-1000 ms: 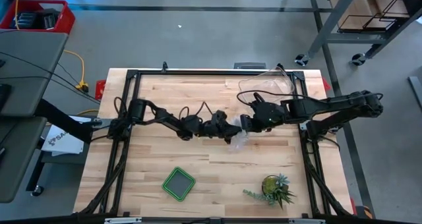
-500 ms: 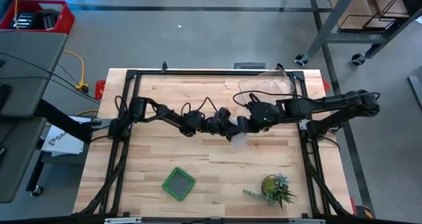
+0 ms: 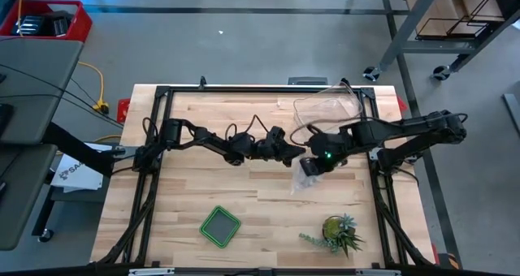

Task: Roll bandage
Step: Put the rolled white bandage into the transparent zip bag

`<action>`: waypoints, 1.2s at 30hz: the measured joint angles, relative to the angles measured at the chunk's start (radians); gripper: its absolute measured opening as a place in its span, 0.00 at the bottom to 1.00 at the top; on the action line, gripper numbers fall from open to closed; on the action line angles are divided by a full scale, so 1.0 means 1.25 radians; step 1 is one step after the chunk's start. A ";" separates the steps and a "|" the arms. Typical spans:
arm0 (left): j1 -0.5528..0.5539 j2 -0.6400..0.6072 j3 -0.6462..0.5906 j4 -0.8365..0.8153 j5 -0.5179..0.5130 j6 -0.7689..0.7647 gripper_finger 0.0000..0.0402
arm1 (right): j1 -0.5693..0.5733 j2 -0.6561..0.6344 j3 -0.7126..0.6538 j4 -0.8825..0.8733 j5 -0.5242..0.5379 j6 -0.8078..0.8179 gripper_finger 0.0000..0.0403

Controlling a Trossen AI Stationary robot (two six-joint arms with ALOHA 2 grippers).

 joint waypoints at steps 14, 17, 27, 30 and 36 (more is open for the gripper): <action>-0.008 -0.006 0.029 -0.029 0.001 -0.015 0.00 | -0.011 0.014 0.040 0.126 0.154 -0.033 0.08; -0.007 -0.003 0.050 -0.037 0.018 -0.015 0.00 | -0.012 0.030 0.040 0.122 0.172 -0.032 0.08; -0.010 -0.003 0.061 -0.035 0.052 -0.009 0.00 | -0.002 0.044 0.041 0.142 0.135 -0.052 0.16; -0.017 -0.003 0.061 -0.036 0.044 -0.009 0.00 | -0.002 0.044 0.041 0.141 0.145 -0.054 0.27; -0.020 -0.003 0.061 -0.033 0.037 0.029 0.00 | -0.002 0.044 0.040 0.139 0.147 -0.054 0.39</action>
